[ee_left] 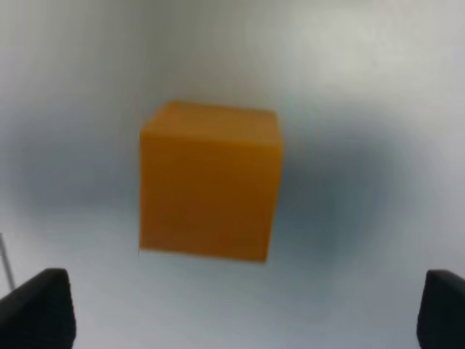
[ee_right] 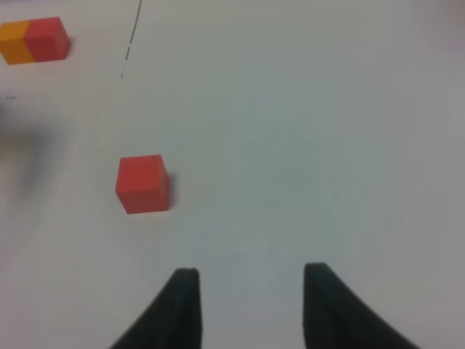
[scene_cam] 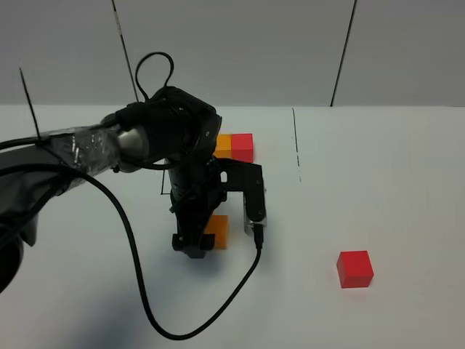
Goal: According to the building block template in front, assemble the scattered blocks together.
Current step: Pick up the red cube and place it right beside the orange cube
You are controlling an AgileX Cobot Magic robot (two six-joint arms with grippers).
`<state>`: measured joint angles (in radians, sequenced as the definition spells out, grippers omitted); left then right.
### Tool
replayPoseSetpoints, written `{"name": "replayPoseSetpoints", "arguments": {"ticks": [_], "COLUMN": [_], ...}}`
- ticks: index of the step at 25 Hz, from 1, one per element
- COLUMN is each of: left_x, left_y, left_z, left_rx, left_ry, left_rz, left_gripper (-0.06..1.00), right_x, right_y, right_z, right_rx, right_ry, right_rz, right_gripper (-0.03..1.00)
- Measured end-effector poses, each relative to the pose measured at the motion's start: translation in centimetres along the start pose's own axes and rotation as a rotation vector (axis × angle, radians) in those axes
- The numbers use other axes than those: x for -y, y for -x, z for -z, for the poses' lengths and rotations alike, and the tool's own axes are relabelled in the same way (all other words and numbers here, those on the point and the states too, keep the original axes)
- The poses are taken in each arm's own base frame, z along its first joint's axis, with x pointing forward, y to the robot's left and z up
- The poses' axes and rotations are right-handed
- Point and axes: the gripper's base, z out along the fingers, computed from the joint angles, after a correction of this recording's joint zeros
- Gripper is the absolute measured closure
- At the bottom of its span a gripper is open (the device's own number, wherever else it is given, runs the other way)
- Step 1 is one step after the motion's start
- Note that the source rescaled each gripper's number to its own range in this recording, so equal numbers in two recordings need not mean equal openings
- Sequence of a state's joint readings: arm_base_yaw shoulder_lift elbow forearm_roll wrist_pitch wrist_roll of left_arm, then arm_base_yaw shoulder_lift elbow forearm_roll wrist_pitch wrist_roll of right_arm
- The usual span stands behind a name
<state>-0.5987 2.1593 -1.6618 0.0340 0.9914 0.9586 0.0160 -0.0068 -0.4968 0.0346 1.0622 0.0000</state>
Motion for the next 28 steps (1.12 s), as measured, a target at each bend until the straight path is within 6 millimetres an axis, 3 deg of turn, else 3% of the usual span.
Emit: {"name": "replayPoseSetpoints", "arguments": {"ticks": [4,10,19,24,28], "left_x": [0.3,0.4,-0.4,2.0,5.8], "left_y": [-0.3,-2.5,-10.7,-15.9,-20.0], "left_z": [3.5,7.9,11.5,13.2,14.5], "left_rx": [0.038,0.076,0.125,0.167,0.206], "left_ry": [0.053,0.085,0.149,0.216,0.281], "left_rz": [0.071,0.369,0.8,0.969,1.137], "left_gripper": [-0.05,-0.05,-0.04,-0.03,-0.02], "right_x": [0.0,0.0,0.0,0.0,0.0], "right_y": [0.0,0.0,0.0,0.0,0.0], "right_z": [0.0,0.0,0.0,0.0,0.0], "right_rx": [0.0,0.0,0.0,0.0,0.0], "right_ry": [0.0,0.0,0.0,0.0,0.0], "right_rz": [0.0,0.0,0.0,0.0,0.0], "right_gripper": [0.97,0.97,0.97,0.97,0.97]}}
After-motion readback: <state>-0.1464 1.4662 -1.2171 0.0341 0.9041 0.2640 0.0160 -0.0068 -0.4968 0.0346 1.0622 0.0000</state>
